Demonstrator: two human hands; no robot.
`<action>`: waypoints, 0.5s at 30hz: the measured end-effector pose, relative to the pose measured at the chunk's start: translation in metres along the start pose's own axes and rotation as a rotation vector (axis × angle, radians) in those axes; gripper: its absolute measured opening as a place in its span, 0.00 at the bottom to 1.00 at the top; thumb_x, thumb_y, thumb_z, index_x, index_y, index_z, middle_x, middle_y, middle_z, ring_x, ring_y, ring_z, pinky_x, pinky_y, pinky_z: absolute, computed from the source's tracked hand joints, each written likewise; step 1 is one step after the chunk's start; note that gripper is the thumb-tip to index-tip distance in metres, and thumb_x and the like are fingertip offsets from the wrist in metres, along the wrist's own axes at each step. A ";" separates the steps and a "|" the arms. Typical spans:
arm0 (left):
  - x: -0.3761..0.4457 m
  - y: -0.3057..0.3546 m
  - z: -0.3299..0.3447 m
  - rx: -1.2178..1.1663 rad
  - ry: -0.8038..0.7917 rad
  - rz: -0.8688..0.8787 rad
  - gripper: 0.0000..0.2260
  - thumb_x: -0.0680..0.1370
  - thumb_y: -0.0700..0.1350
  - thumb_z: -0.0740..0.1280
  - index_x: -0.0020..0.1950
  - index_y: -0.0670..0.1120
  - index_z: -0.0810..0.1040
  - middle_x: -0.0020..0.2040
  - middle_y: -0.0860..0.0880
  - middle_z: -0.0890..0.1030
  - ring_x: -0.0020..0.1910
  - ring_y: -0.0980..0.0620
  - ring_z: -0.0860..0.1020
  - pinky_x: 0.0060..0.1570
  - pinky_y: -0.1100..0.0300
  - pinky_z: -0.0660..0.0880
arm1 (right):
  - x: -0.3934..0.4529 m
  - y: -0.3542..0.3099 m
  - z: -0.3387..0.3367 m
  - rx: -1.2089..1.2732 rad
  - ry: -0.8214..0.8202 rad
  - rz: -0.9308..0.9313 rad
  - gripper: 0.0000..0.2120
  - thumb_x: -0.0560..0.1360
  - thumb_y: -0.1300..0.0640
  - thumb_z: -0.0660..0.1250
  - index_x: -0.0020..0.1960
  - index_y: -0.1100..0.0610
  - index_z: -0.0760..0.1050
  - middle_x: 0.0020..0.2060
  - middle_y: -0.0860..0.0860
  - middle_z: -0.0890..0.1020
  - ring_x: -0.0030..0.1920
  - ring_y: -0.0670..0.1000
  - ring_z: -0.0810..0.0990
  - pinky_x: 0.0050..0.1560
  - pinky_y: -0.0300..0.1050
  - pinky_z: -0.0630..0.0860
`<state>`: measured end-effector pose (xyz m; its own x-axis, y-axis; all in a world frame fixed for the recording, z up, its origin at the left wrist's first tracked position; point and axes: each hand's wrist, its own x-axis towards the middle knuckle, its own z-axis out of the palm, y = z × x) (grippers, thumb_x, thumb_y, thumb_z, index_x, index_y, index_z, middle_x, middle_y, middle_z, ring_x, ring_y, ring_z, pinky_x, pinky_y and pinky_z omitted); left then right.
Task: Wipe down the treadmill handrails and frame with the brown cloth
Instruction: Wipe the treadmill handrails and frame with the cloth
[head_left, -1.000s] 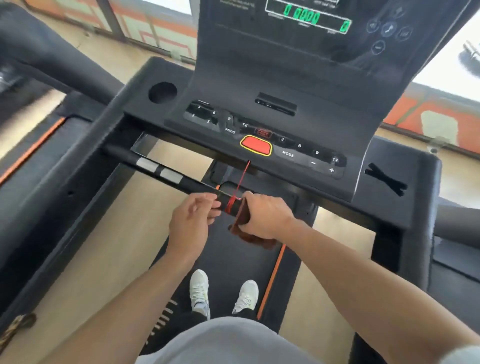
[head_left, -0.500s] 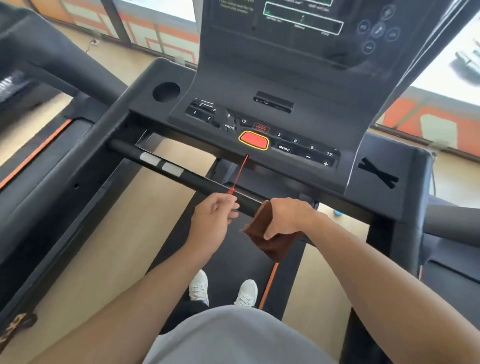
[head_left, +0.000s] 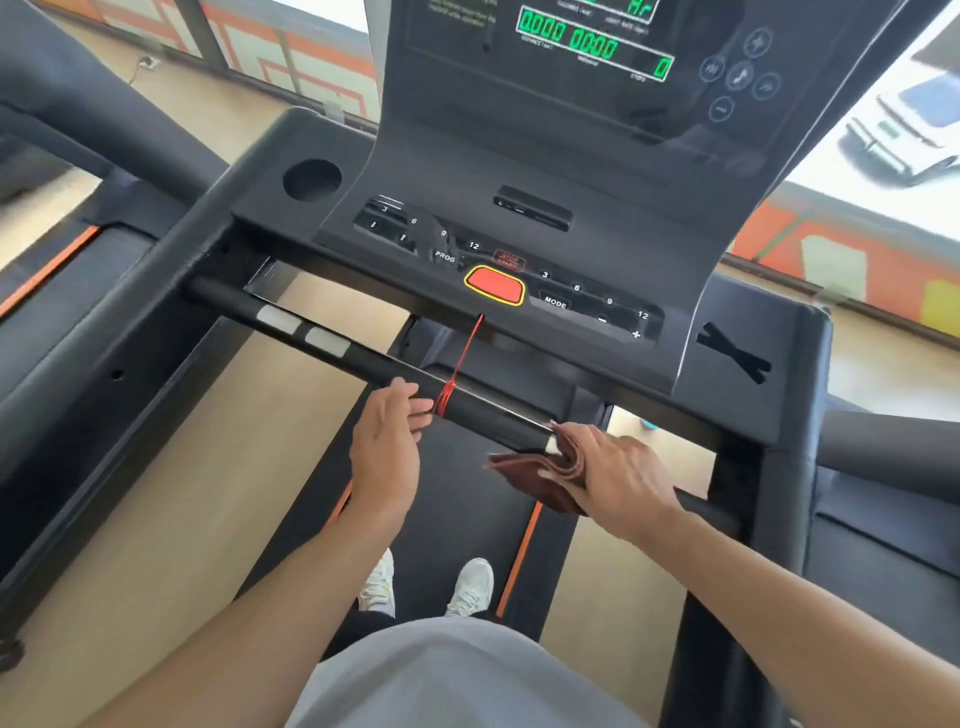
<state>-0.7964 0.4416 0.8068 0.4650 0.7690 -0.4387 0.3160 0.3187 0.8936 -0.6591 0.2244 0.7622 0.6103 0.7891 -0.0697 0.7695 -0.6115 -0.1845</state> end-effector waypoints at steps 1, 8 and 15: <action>0.001 -0.002 -0.004 0.002 0.006 -0.009 0.13 0.85 0.53 0.56 0.51 0.54 0.79 0.51 0.50 0.85 0.54 0.51 0.83 0.64 0.49 0.76 | 0.009 -0.010 0.005 0.017 0.054 -0.017 0.26 0.78 0.32 0.63 0.65 0.49 0.77 0.51 0.47 0.86 0.47 0.56 0.85 0.45 0.48 0.76; 0.003 0.002 -0.024 0.055 0.036 0.042 0.15 0.86 0.50 0.55 0.57 0.45 0.79 0.51 0.47 0.85 0.53 0.49 0.83 0.61 0.50 0.78 | 0.092 -0.078 0.007 0.133 -0.153 0.089 0.26 0.82 0.30 0.49 0.61 0.47 0.75 0.52 0.50 0.85 0.54 0.58 0.83 0.50 0.50 0.72; -0.004 0.000 -0.018 0.087 0.004 0.031 0.18 0.86 0.52 0.56 0.58 0.43 0.80 0.50 0.45 0.85 0.52 0.48 0.84 0.57 0.54 0.78 | 0.126 -0.059 -0.008 0.628 -0.589 0.362 0.35 0.78 0.26 0.53 0.61 0.54 0.80 0.54 0.52 0.81 0.56 0.55 0.81 0.60 0.47 0.74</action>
<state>-0.8132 0.4481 0.8102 0.4720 0.7802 -0.4106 0.3722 0.2458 0.8950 -0.6263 0.3599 0.7720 0.4669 0.5643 -0.6808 0.2031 -0.8177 -0.5386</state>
